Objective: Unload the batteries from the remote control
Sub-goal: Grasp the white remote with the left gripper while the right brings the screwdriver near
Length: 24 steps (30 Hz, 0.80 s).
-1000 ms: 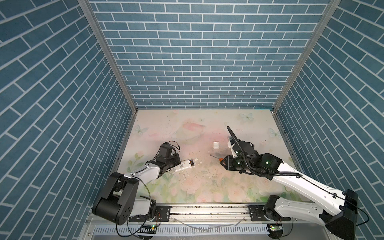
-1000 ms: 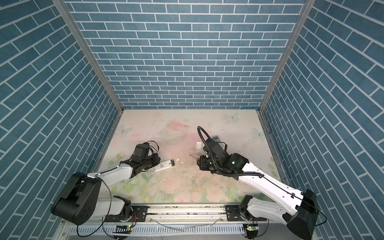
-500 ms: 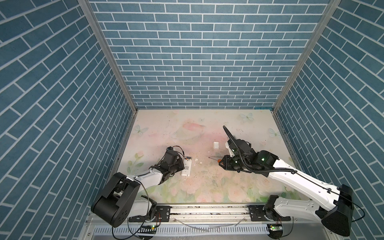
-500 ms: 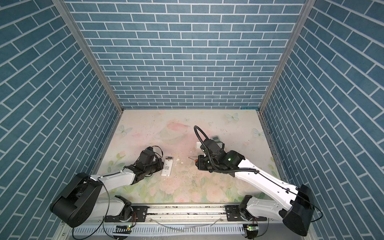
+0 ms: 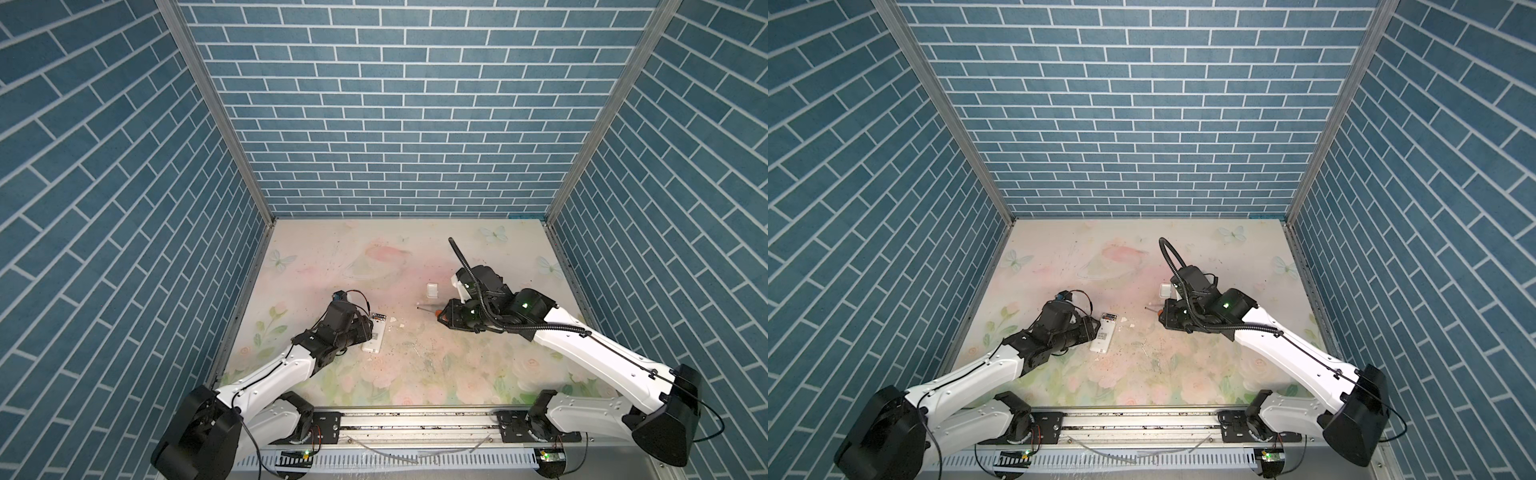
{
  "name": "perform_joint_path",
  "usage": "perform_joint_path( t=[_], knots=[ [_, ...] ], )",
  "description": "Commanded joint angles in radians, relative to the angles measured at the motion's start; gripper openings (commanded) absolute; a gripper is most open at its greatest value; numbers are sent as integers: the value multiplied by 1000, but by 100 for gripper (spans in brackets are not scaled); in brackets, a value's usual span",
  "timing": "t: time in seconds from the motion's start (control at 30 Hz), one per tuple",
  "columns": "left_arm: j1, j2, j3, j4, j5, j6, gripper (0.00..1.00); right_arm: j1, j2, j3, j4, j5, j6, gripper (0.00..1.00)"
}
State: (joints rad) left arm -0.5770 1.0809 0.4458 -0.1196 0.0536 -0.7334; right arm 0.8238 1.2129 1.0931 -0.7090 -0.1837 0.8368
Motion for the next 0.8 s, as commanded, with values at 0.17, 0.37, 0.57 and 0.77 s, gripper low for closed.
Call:
perform_joint_path(
  t=[0.17, 0.37, 0.57, 0.77],
  knots=[
    [-63, 148, 99, -118, -15, 126, 69, -38, 31, 89, -35, -60, -63, 0],
    [-118, 262, 163, -156, -58, 191, 69, -42, 42, 98, -32, -66, -68, 0],
    [-127, 319, 179, -177, -84, 215, 68, -42, 53, 107, -32, -69, -70, 0],
    [-152, 346, 179, -212, -107, 231, 65, -45, 72, 114, -21, -70, -71, 0]
  ],
)
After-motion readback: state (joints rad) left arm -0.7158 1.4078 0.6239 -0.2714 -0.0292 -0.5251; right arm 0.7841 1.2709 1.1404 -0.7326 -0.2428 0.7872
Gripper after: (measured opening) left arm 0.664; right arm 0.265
